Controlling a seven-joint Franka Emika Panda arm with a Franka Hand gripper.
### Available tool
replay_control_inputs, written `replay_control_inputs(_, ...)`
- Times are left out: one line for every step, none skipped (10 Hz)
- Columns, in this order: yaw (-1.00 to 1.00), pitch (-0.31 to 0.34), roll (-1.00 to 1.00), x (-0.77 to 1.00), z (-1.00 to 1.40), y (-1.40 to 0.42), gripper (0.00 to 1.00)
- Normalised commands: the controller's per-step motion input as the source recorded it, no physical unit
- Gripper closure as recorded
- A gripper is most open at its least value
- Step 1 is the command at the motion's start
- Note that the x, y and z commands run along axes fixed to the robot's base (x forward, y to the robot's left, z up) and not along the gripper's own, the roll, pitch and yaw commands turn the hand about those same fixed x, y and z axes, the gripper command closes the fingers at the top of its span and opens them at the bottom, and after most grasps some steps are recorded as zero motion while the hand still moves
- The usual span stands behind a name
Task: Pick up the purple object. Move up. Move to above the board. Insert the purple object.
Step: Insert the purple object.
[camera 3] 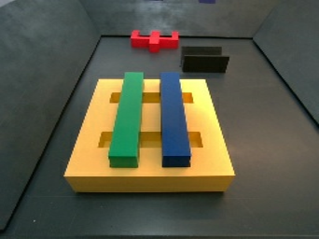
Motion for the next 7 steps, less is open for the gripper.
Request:
replay_control_inputs(0.07, -0.131, 0.16, -0.01, -0.89, -0.51, 1.0)
replay_control_inputs(0.11, -0.121, 0.13, 0.0, -0.92, -0.63, 1.0)
replay_control_inputs(0.11, -0.116, 0.12, 0.0, -0.93, -0.71, 1.0)
replay_control_inputs(0.09, -0.117, 0.11, 0.0, -0.95, -0.76, 1.0)
replay_control_inputs(0.03, -0.1, 0.12, 0.0, -0.99, -0.5, 1.0)
replay_control_inputs(0.06, -0.066, -0.02, 0.0, -0.99, -0.23, 1.0)
replay_control_inputs(0.0, -0.133, -0.02, 0.0, -0.94, -0.21, 1.0)
